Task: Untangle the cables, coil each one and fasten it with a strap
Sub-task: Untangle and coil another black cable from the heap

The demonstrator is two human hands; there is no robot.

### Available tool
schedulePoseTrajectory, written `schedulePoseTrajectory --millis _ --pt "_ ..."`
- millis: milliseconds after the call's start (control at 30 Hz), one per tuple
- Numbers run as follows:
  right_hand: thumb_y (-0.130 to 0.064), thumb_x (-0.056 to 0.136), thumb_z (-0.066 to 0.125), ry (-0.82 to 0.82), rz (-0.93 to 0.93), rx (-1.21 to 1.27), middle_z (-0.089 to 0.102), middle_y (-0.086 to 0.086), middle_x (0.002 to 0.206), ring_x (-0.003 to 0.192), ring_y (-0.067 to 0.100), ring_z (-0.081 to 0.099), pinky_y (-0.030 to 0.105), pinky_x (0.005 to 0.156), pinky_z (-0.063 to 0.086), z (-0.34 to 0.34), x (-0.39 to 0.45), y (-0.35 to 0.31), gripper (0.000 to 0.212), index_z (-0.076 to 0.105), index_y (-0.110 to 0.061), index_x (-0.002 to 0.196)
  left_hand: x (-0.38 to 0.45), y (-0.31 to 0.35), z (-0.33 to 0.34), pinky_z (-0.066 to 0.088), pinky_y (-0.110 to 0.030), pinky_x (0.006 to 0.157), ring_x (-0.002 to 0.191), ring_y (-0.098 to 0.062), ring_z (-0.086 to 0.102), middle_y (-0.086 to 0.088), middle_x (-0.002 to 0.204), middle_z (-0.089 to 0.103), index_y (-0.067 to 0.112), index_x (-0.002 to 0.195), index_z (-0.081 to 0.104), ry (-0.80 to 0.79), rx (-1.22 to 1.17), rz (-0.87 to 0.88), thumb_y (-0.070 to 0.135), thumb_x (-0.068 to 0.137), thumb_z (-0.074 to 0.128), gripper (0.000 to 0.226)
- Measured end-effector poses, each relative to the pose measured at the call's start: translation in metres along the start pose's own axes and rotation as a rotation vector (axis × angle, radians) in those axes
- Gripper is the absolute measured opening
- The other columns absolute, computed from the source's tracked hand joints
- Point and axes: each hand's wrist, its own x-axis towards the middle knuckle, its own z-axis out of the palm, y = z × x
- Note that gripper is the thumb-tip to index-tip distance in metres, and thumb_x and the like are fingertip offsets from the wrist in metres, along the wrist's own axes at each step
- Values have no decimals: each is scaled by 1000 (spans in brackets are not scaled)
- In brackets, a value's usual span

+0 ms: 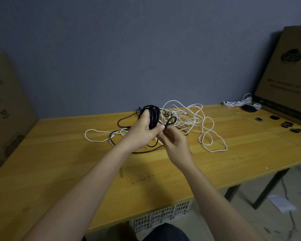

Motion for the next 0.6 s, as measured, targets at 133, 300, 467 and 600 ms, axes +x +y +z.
schedulePoseTrajectory --millis 133,300,467,600 --pt "-21 95 50 23 -7 38 62 -11 82 78 18 58 54 72 47 6 -7 0 9 54 -27 89 -4 -1 8 52 -52 77 65 -16 56 -6 84 65 9 106 39 37 -5 -22 38 89 60 39" --pt "-4 99 41 131 54 91 65 -12 91 85 10 64 27 71 47 1 -18 1 18 50 -19 96 -5 -11 15 51 -48 80 81 -25 60 -4 92 63 10 102 35 180 30 -32 33 91 59 34" --pt "-8 101 34 247 219 -93 54 -5 92 77 11 58 25 73 46 -23 -25 9 27 53 -28 100 -15 -21 15 40 -43 62 77 -29 55 -7 76 58 13 98 27 259 362 30 28 95 56 33" --pt "-16 102 37 21 159 -562 48 -1 105 81 14 51 28 71 40 -48 -22 5 25 56 -17 118 -20 -28 10 26 -34 59 73 -29 47 0 64 44 5 110 36 252 632 -1 26 98 52 29"
